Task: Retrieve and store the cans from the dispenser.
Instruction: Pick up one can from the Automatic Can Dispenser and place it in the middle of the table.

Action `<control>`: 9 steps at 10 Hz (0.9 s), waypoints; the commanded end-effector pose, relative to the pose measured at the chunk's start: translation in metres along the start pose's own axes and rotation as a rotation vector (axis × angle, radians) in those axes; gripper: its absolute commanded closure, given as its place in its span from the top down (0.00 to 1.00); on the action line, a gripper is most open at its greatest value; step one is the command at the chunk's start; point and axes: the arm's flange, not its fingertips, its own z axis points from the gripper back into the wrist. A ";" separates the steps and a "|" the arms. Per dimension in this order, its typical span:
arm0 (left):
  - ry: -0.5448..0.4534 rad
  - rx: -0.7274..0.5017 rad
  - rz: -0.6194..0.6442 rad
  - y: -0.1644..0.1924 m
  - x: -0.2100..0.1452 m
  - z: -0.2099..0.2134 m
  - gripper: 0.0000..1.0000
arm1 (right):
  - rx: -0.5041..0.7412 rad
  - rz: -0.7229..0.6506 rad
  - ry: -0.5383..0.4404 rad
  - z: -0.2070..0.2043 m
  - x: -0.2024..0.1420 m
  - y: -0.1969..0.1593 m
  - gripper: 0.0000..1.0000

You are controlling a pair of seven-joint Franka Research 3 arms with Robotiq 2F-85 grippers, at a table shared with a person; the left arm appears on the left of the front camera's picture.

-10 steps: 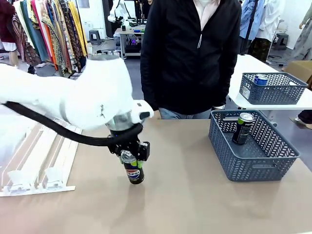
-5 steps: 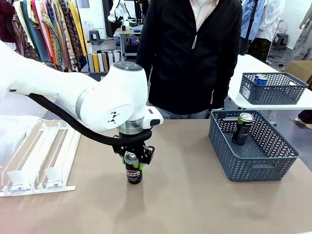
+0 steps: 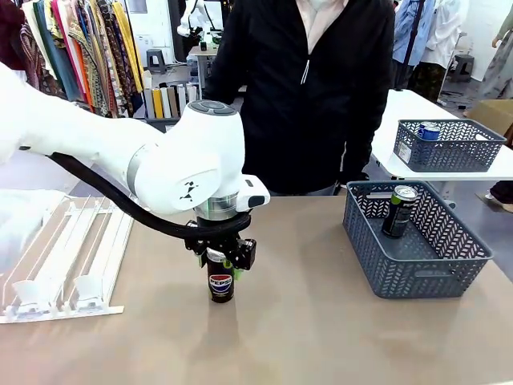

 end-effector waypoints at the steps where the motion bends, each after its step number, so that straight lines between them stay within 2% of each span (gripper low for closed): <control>1: -0.032 -0.050 -0.003 0.008 -0.004 0.012 1.00 | 0.025 0.027 -0.019 -0.003 0.003 0.001 1.00; 3: -0.100 -0.118 0.003 0.023 -0.021 0.049 1.00 | 0.025 0.027 -0.019 -0.003 0.003 0.001 1.00; 4: -0.102 -0.159 0.004 0.038 -0.043 0.076 1.00 | 0.025 0.027 -0.019 -0.003 0.003 0.001 1.00; 5: -0.049 -0.218 -0.003 0.057 -0.071 0.105 1.00 | 0.025 0.027 -0.019 -0.003 0.003 0.001 1.00; 6: -0.056 -0.271 -0.028 0.085 -0.103 0.132 1.00 | 0.025 0.027 -0.019 -0.003 0.003 0.001 1.00; 7: -0.038 -0.378 -0.086 0.116 -0.128 0.153 1.00 | 0.025 0.027 -0.019 -0.003 0.003 0.001 1.00; 8: -0.094 -0.464 -0.043 0.157 -0.147 0.168 1.00 | 0.025 0.027 -0.019 -0.003 0.003 0.001 1.00; 9: -0.139 -0.622 -0.025 0.206 -0.165 0.177 1.00 | 0.025 0.027 -0.019 -0.003 0.003 0.001 1.00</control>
